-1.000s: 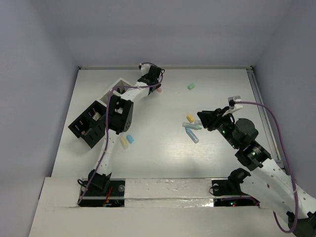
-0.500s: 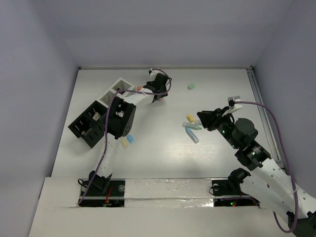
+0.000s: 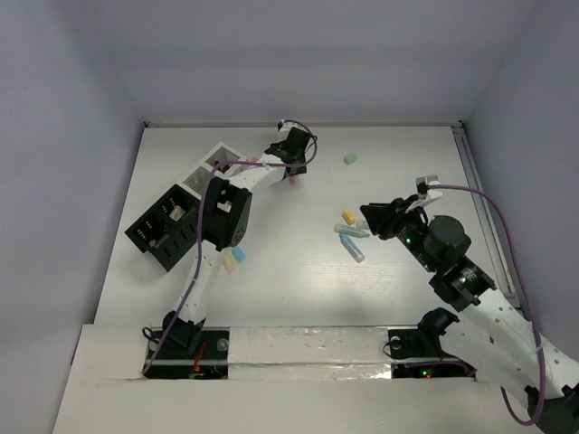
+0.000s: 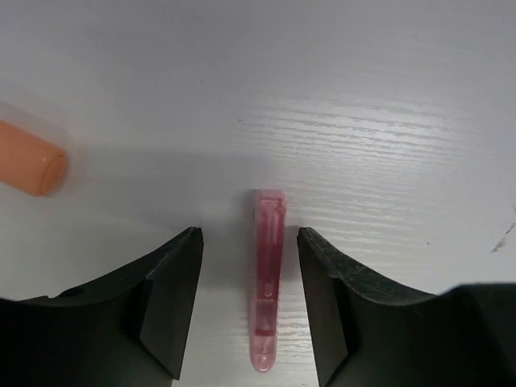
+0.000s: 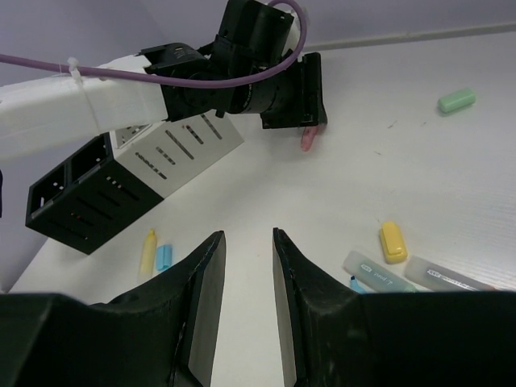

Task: Sort the stationery into containers
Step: Pick up the pen from the center of the board, then place the pen in the storage box.

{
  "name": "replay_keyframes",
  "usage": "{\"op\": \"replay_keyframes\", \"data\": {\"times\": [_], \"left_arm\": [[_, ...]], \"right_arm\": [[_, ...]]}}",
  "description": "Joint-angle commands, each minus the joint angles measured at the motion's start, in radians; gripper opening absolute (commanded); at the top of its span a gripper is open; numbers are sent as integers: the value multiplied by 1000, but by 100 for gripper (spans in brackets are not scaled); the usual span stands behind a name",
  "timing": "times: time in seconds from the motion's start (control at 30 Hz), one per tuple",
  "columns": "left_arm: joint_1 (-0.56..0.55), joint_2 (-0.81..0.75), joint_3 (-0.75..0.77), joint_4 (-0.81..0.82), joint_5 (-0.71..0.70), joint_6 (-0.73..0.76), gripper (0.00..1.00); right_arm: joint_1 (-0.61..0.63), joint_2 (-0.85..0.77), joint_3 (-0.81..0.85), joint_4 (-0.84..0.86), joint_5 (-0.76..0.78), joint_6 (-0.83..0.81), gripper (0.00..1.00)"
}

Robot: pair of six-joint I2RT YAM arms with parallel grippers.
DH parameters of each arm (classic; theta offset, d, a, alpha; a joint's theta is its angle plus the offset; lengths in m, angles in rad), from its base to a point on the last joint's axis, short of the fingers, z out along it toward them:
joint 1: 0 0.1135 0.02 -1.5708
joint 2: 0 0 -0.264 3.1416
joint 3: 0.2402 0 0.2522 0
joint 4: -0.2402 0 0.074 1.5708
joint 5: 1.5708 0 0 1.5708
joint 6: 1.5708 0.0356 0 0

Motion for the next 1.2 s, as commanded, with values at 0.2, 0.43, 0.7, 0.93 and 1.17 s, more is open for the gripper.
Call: {"op": "replay_keyframes", "data": {"times": [0.2,0.43,0.7,0.93,1.17], "left_arm": [[5,26,42,-45,36,33,30],[-34,-92,-46,60,59,62,0],[-58,-700,-540,283,-57,29,0],[47,-1294,-1046,265,-251,-66,0],[291,-1658,-1297,134,-303,-142,0]], "right_arm": [[-2,3,36,22,-6,-3,36],[-2,15,36,27,-22,-2,36],[-2,5,36,24,-30,0,36],[-2,-21,36,24,-47,6,36],[-2,-15,31,33,-50,9,36]]}}
